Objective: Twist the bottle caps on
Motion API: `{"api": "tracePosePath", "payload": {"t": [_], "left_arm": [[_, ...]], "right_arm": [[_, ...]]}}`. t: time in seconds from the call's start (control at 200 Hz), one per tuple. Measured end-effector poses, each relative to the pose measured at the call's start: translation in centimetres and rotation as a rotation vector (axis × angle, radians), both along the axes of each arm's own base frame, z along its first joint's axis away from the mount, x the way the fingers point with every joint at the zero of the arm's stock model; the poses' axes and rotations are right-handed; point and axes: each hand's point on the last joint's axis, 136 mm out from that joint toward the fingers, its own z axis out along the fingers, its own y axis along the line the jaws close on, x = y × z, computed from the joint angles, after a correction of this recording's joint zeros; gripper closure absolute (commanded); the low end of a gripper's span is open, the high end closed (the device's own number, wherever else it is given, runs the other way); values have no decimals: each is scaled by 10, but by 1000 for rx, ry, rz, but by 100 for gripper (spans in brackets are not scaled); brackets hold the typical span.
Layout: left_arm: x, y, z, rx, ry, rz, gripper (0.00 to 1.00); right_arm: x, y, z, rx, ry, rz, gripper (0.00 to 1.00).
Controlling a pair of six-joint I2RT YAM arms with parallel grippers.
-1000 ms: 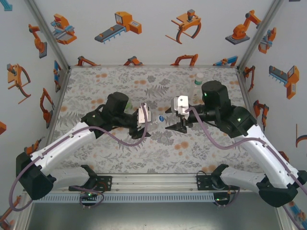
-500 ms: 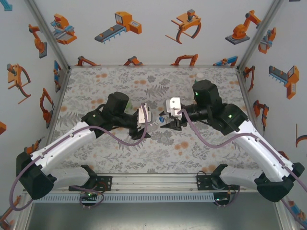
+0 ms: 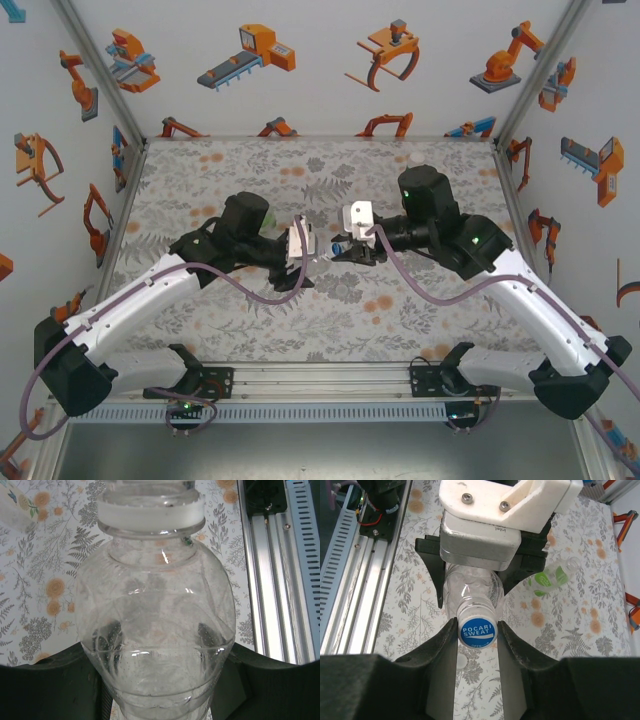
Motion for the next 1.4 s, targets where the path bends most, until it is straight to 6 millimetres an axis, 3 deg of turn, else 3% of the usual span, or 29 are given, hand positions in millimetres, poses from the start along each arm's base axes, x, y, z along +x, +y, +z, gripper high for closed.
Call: {"api": "tracePosePath", "payload": {"t": [0.22,0.396,0.631,0.816,0.871,1.096,1.242,1.397], "left_arm": [[5,3,0,12,-25,32,100],[19,12,-5,44,-80,123,100],[43,23,-16,101,-136,253,100],[57,38,-28,173,-151,343,100],[57,40,-30,183,-149,352,100],[58,40,-30,181,-148,355,100],[55,27,-17,113,-165,317,100],[48,20,-11,75,-152,267,100]], "right_arm": [[11,3,0,23,153,-109,100],[39,8,-7,96,452,-350,100],[82,6,-33,196,1004,-759,100],[101,12,-58,252,1283,-895,100],[103,13,-62,254,1323,-915,95],[104,11,-62,261,1340,-929,60],[98,10,-51,254,1261,-878,40],[88,4,-22,251,1058,-767,38]]}}
